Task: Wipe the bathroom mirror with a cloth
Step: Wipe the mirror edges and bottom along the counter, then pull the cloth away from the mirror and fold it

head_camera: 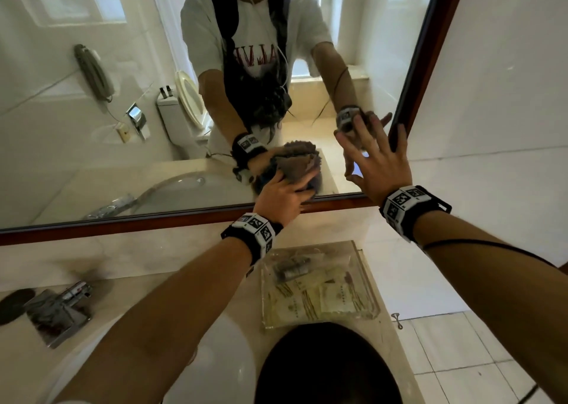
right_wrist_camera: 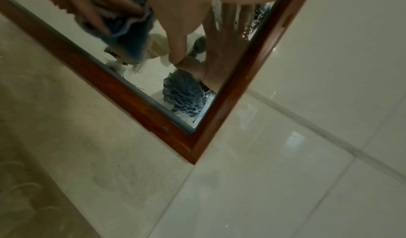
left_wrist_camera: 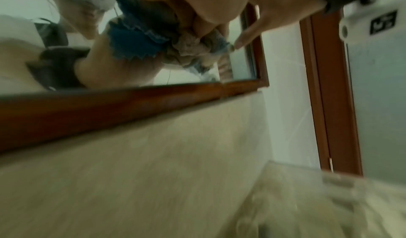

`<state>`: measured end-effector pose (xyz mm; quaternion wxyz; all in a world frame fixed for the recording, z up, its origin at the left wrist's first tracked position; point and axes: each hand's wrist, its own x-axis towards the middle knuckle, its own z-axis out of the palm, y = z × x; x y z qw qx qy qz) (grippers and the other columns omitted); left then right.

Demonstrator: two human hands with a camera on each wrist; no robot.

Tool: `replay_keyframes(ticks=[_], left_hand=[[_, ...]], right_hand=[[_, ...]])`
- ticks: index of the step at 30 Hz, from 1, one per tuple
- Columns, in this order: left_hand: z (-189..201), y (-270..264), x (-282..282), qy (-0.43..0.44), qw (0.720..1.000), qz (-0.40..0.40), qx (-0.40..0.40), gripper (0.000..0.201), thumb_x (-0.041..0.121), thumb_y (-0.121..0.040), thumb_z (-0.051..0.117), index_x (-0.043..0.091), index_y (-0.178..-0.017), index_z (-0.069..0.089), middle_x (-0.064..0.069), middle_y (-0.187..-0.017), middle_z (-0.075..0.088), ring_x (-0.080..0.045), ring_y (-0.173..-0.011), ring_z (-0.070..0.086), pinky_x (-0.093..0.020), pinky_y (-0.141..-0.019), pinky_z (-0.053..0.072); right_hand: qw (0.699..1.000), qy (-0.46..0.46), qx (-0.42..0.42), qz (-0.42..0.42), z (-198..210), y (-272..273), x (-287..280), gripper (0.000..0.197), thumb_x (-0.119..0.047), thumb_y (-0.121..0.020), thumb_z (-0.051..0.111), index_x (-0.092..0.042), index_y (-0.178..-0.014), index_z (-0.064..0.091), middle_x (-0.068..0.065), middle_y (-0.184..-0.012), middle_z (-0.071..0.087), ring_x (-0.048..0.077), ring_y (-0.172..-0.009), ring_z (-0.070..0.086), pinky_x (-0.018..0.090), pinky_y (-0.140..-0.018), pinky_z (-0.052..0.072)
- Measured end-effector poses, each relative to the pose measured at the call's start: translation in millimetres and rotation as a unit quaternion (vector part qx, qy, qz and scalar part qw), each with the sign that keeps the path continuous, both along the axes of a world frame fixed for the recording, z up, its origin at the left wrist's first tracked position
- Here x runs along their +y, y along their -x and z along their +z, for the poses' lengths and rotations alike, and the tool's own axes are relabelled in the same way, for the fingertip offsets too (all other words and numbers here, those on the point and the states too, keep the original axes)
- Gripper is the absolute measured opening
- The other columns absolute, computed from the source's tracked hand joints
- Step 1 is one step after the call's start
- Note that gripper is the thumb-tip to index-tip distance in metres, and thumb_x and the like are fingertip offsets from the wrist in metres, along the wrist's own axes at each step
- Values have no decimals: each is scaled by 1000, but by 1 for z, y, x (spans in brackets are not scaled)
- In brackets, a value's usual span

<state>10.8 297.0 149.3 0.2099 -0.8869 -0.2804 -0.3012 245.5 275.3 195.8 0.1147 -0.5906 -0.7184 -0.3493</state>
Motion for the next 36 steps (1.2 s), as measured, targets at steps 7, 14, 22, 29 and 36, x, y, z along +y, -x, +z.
replay_keyframes(ticks=[7,14,22,29,36], left_hand=[[2,-27,5,25,1000,-7,-16,40,-2,-65,76,20,-98,79,-3,-140,56,-30,-126,50,-56,-105,41],[-30,-49,-8,118,992,10,43,42,1,-51,85,27,-83,80,-1,-111,73,-30,-96,70,-40,-93,53],[-30,-60,-30,357,933,45,5,25,12,-91,58,24,-97,79,14,-130,63,-16,-116,61,-32,-98,45],[-18,-50,-55,378,920,-12,-107,20,2,-84,64,14,-84,81,5,-123,68,-17,-117,61,-34,-102,45],[3,-27,-82,517,800,-33,-302,36,-13,-80,55,10,-95,79,-2,-117,71,-23,-105,67,-51,-91,54]], right_hand=[[1000,2,5,-29,3,-23,-4,113,-42,-65,86,-36,-154,16,8,-163,12,38,-148,15,66,-112,13],[1000,-8,-5,-24,0,-30,-1,109,-40,-68,84,-34,-154,18,9,-162,17,35,-148,19,64,-112,17],[997,41,43,-40,3,-15,-14,113,-34,-67,85,-30,-155,14,11,-164,4,37,-149,10,63,-111,18],[971,152,178,-46,5,4,-44,91,-24,-85,66,-34,-155,8,7,-164,-8,27,-151,2,59,-114,7],[817,151,557,2,-35,27,-86,53,-20,-90,64,-28,-140,49,3,-150,41,20,-142,32,52,-113,22]])
